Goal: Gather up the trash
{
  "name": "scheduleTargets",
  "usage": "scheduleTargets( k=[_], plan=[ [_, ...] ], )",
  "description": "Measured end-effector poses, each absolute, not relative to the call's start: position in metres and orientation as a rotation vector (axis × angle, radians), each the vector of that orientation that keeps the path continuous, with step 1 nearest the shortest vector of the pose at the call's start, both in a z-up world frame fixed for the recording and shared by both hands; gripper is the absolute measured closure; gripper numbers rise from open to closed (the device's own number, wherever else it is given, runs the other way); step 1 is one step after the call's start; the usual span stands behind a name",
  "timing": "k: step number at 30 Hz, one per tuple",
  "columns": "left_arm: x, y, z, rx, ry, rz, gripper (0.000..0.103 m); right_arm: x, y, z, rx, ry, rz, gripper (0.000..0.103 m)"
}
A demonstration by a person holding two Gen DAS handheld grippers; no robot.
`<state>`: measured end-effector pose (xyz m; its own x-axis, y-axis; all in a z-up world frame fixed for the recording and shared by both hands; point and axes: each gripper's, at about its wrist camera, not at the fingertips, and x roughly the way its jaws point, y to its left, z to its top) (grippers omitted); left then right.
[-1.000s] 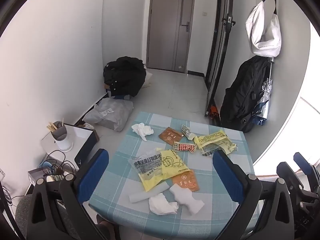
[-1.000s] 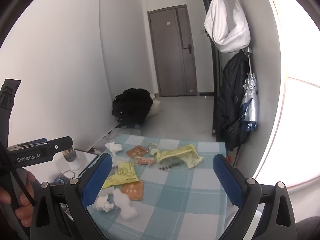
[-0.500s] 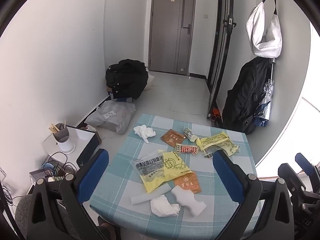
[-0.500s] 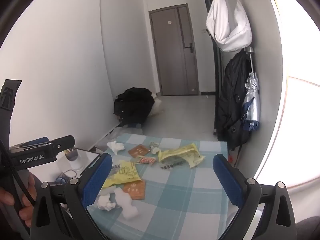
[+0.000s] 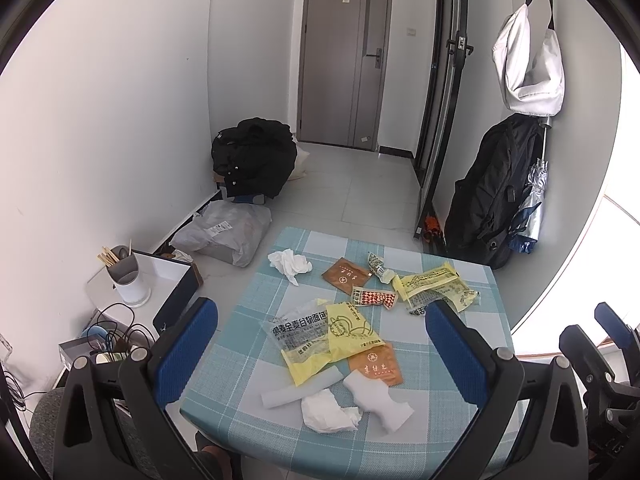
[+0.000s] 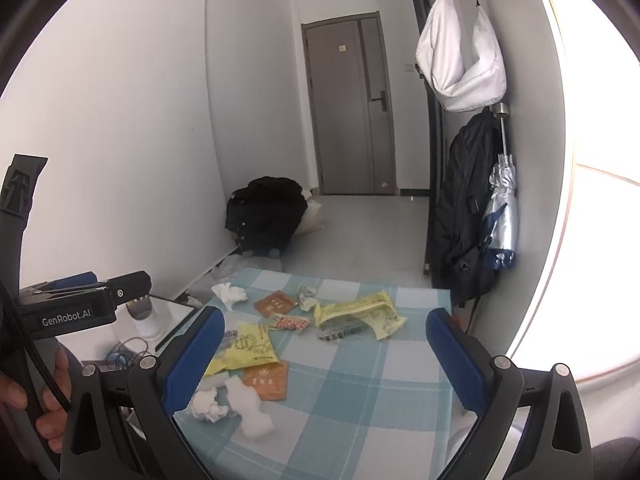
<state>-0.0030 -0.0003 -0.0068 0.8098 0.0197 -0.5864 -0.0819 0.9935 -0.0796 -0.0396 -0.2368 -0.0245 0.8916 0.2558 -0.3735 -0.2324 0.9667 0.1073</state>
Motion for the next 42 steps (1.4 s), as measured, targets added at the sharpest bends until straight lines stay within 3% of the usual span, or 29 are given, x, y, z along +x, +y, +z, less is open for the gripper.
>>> scheduleTargets(
  k=[42],
  plan=[
    [-0.0020, -0.0007, -0.0110, -0.108, 0.664, 0.040, 0.001, -0.0417, -0.2360, -0.0257, 0.055, 0.379, 0.244, 0.001]
  ],
)
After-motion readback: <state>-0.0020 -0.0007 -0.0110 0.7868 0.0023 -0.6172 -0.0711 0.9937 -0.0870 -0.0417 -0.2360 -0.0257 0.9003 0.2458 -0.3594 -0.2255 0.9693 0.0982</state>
